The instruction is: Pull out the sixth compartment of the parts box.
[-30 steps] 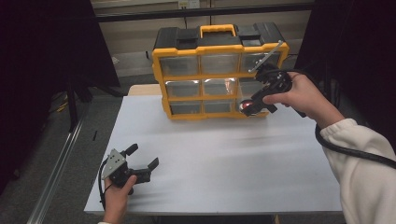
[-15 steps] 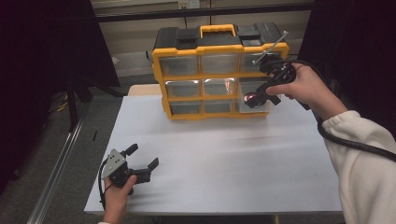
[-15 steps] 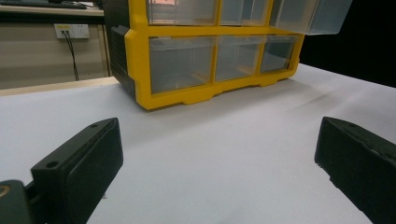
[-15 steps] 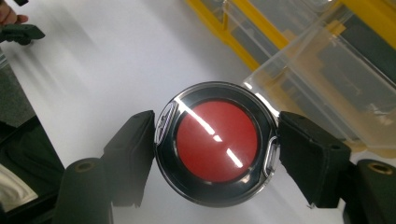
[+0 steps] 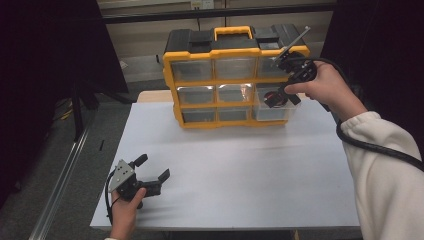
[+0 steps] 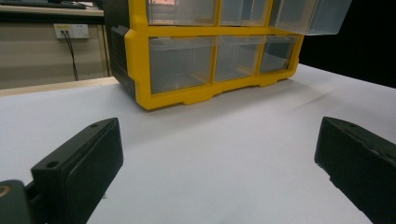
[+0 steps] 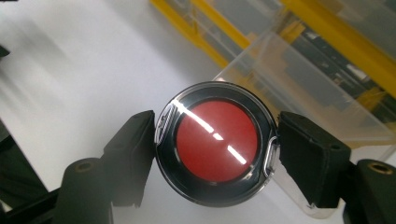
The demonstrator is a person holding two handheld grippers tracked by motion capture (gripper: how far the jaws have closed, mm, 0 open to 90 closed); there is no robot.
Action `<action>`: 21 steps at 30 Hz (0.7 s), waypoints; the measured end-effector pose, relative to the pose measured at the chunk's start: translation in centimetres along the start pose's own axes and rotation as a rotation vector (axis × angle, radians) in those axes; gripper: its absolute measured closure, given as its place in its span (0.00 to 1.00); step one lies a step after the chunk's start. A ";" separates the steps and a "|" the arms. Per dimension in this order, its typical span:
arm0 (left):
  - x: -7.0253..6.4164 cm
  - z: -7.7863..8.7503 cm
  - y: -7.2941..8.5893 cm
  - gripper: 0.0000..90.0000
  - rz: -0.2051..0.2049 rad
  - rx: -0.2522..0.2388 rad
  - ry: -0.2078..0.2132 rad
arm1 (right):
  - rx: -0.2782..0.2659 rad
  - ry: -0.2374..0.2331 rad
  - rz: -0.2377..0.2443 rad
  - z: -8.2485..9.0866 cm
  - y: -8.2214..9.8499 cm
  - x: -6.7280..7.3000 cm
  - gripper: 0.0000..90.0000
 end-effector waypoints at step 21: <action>0.0 0.0 0.0 0.01 0.000 0.000 0.008 | 0.012 0.072 -0.077 -0.9 -0.6 -2.6 0.33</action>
Point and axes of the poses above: each handheld gripper's, and its own axes: z roughly backward along the jaws, y roughly out of its underside, x roughly to its left, the point moved 8 cm from there along -z, roughly forward along the jaws, and after that the axes turned 7 degrees about x, right-handed, at the moved point
